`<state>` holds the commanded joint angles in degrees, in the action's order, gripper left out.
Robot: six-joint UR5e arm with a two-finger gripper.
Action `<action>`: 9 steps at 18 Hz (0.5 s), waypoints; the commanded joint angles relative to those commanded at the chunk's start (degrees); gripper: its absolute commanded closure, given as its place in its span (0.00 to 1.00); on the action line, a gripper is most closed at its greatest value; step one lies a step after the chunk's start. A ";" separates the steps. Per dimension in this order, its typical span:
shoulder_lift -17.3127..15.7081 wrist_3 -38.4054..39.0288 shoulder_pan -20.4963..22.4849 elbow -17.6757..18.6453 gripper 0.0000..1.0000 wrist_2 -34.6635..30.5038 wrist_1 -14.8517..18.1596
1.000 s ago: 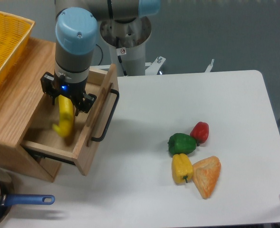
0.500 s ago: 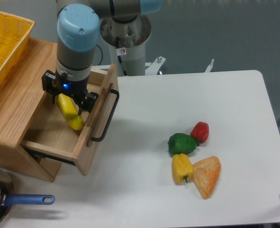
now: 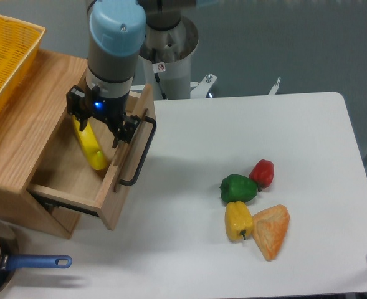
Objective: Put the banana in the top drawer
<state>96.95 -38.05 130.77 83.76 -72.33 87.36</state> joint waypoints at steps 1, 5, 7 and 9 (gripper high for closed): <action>-0.44 -0.62 0.71 0.09 0.21 0.00 0.00; -0.97 -4.13 2.73 0.09 0.21 0.00 0.18; -1.06 -6.32 3.70 0.00 0.21 -0.09 0.09; -1.32 -9.66 5.63 0.09 0.21 0.00 0.26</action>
<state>95.63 -47.71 136.40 83.85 -72.33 87.63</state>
